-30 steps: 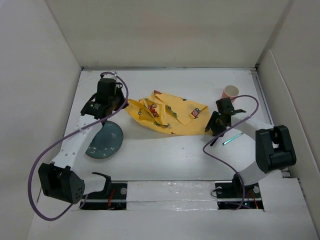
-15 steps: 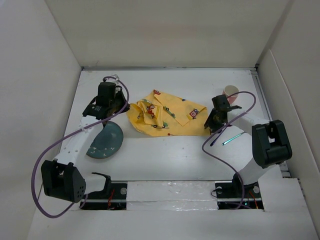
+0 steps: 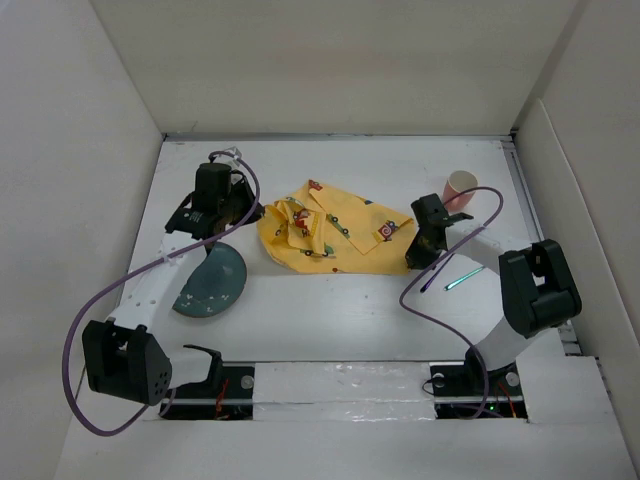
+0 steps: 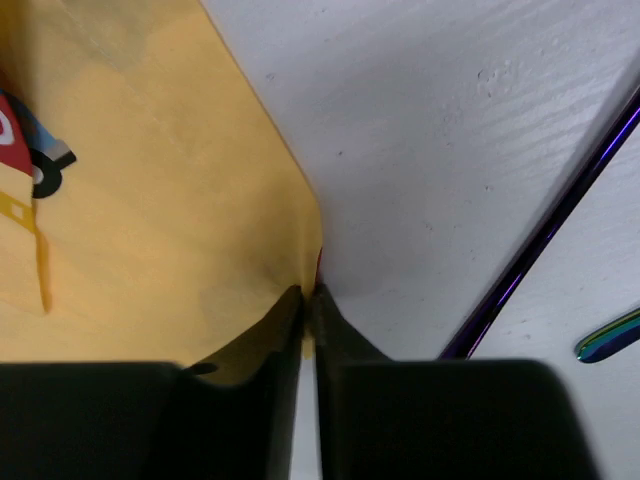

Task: Set the dinner table for one person

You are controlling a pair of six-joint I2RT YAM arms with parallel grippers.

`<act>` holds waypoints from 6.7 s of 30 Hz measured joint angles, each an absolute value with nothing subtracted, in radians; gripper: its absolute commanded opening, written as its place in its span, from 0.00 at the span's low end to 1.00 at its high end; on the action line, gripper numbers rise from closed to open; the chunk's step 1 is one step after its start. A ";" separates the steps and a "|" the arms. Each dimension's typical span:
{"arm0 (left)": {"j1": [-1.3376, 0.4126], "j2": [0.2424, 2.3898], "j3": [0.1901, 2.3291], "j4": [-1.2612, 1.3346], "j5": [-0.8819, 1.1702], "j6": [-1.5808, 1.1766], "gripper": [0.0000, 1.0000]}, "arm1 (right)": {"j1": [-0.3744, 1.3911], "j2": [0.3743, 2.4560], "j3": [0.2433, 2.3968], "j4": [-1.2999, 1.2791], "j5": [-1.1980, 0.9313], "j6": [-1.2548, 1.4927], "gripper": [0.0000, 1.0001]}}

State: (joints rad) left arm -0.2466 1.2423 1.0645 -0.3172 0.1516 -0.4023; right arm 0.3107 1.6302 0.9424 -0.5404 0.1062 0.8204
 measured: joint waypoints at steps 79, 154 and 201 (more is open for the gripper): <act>0.211 1.446 0.797 0.038 0.463 -0.757 0.00 | -0.041 1.586 1.083 -0.387 -0.398 0.714 0.00; -0.153 0.937 1.126 -0.399 0.359 -0.659 0.22 | 1.044 2.014 1.329 0.026 -0.200 1.144 0.65; -0.419 0.832 1.459 -0.657 -0.034 -0.542 0.38 | 0.724 1.675 1.454 -0.180 -0.245 1.084 0.00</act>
State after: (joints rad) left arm -0.4191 0.8322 1.4590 -0.6571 -0.0338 -0.5423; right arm 0.7238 1.6749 1.4540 -0.1802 -0.2447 1.0836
